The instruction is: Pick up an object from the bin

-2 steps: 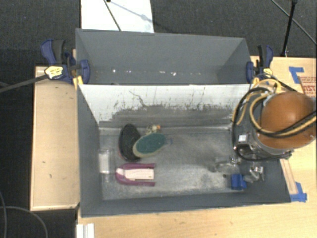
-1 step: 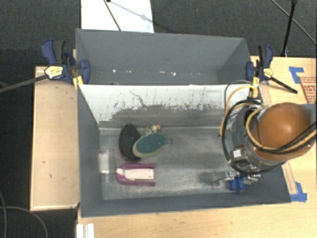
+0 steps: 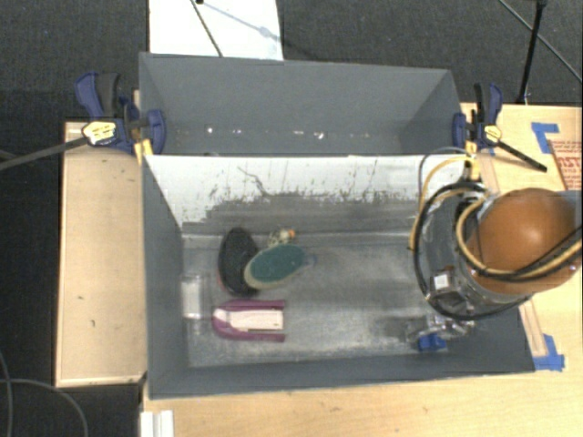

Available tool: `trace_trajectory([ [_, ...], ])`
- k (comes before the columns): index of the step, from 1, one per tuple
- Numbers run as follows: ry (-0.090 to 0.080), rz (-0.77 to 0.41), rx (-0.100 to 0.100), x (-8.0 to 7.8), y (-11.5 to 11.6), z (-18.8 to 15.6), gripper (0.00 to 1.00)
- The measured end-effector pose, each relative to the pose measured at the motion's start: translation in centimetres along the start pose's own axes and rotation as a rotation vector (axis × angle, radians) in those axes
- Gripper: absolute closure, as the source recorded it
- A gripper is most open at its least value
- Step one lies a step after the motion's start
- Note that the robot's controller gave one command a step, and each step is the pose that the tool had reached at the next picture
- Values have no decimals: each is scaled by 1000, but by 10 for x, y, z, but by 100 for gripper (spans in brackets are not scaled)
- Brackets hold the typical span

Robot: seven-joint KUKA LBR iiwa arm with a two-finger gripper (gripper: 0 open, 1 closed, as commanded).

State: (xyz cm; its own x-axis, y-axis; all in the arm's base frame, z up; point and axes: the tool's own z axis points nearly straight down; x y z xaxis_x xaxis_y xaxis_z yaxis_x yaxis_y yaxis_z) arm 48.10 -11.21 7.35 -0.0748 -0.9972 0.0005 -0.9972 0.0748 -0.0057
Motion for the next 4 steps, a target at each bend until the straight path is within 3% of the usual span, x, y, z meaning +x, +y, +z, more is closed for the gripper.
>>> trace_trajectory([
  [1,-13,-3,-2,-7,1,2,0],
  [2,-1,2,-1,-1,1,0,100],
  [3,-13,-1,-2,-7,1,2,0],
  [4,-2,3,-2,-1,1,1,100],
])
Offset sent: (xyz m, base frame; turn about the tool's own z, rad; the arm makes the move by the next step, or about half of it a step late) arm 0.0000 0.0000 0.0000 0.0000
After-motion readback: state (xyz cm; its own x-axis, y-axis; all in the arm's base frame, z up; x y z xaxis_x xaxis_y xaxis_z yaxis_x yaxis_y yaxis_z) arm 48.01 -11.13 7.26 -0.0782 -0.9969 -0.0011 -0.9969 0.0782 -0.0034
